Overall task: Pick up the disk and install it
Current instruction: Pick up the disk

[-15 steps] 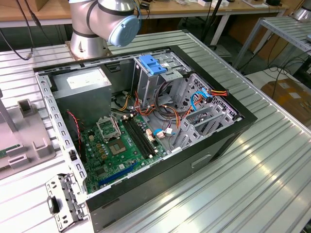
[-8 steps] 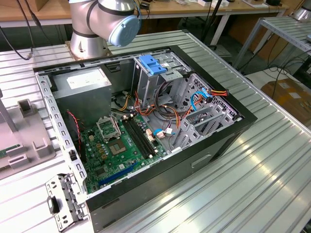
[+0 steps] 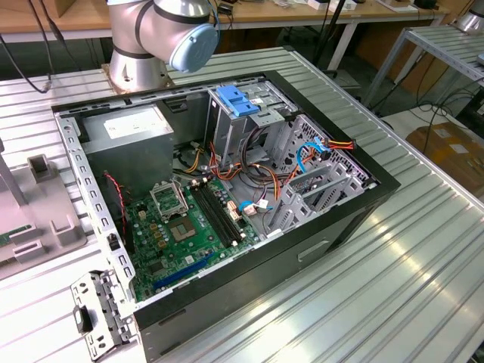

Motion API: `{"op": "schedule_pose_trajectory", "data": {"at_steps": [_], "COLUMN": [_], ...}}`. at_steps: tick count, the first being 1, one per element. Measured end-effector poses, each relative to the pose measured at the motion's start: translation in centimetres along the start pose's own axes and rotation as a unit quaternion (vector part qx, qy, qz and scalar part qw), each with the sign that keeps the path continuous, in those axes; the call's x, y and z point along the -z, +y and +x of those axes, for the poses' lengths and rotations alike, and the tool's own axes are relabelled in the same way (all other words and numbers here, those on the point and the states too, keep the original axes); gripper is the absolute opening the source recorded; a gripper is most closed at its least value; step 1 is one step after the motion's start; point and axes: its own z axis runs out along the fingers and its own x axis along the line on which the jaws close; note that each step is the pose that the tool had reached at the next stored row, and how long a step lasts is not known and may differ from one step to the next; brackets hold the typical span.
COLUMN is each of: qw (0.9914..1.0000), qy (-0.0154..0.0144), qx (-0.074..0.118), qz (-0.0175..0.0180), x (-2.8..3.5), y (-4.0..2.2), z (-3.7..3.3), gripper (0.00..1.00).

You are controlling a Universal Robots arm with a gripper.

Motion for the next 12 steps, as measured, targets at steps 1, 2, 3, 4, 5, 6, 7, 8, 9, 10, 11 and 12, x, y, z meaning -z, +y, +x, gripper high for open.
{"op": "schedule_pose_trajectory", "data": {"at_steps": [1,2,3,4,5,6,7,8,9,10,11,12], "qw": [1.0,1.0,1.0,1.0,1.0,1.0,1.0,1.0,1.0,1.0,1.0,1.0], "qy": [0.0,0.0,0.0,0.0,0.0,0.0,0.0,0.0,0.0,0.0,0.0,0.0], "qx": [0.0,0.0,0.0,0.0,0.0,0.0,0.0,0.0,0.0,0.0,0.0,0.0], "qz": [0.0,-0.0002,-0.0002,-0.0002,-0.0002,-0.0002,-0.0002,-0.0002,-0.0002,-0.0002,-0.0002,-0.0002], "x": [0.0,0.02,0.03,0.04,0.05,0.05,0.06,0.07,0.08,0.09,0.09,0.1], "y": [-0.12,-0.39,-0.56,-0.73,-0.8,-0.86,-0.93,-0.98,-1.07,-1.12,-1.16,-1.22], "z": [0.02,0.06,0.1,0.16,0.2,0.24,0.31,0.37,0.47,0.53,0.59,0.67], "gripper": [0.37,0.37,0.37,0.37,0.37,0.37,0.37,0.37,0.37,0.37,0.37,0.37]}}
